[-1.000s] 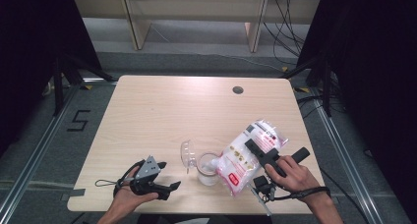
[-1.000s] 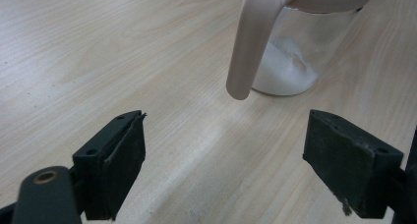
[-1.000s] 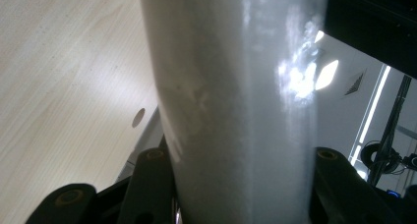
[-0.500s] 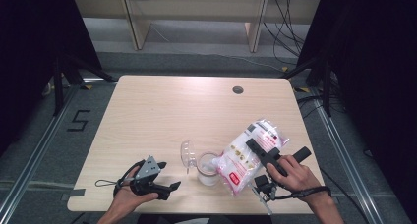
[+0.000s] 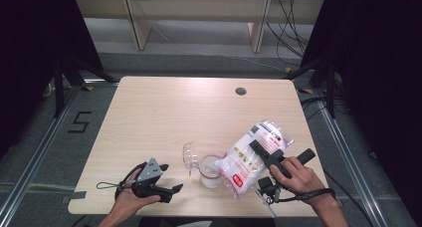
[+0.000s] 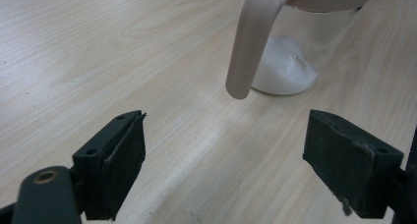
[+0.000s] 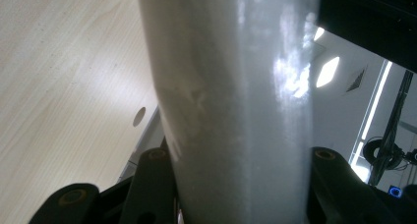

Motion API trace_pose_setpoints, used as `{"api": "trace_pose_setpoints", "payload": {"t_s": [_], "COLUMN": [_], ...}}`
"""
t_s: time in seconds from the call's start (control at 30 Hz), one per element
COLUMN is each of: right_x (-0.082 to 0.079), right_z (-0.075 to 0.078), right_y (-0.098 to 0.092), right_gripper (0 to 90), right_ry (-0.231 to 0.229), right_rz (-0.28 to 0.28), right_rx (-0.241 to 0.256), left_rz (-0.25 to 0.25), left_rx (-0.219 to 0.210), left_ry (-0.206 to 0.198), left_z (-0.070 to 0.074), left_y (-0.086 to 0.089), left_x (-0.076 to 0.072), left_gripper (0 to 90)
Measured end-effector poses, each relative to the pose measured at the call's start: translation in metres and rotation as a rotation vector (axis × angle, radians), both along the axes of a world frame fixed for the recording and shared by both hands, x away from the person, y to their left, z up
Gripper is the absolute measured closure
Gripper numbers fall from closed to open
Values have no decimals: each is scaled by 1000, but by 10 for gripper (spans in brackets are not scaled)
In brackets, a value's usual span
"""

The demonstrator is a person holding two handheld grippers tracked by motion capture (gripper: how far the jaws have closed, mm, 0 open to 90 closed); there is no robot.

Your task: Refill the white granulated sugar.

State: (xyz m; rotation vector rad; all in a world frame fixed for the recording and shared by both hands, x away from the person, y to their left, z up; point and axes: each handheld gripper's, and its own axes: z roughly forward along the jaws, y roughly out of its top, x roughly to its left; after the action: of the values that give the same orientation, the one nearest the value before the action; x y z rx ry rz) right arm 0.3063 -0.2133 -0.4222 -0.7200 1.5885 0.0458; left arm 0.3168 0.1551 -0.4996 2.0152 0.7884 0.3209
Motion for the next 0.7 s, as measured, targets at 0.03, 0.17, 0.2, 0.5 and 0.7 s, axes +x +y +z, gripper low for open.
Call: {"api": "trace_pose_setpoints", "payload": {"t_s": [0.03,0.17,0.2,0.5,0.7], "right_x": [0,0,1,0,0], "right_z": [1,2,2,3,3], "right_y": [0,0,0,0,0], "right_gripper": [634,634,635,635,636], "right_ry": [-6,-4,-10,-6,-17], "right_rz": [8,1,11,2,12], "right_rx": [-14,-24,-22,-28,-29], "left_rz": [2,-2,-1,-11,-9], "left_rx": [2,-2,4,5,5], "left_ry": [-1,4,2,9,8], "left_z": [0,0,0,1,1], "left_y": [0,0,0,1,1], "left_x": [0,0,0,0,0], "left_gripper": [155,155,155,155,155]}}
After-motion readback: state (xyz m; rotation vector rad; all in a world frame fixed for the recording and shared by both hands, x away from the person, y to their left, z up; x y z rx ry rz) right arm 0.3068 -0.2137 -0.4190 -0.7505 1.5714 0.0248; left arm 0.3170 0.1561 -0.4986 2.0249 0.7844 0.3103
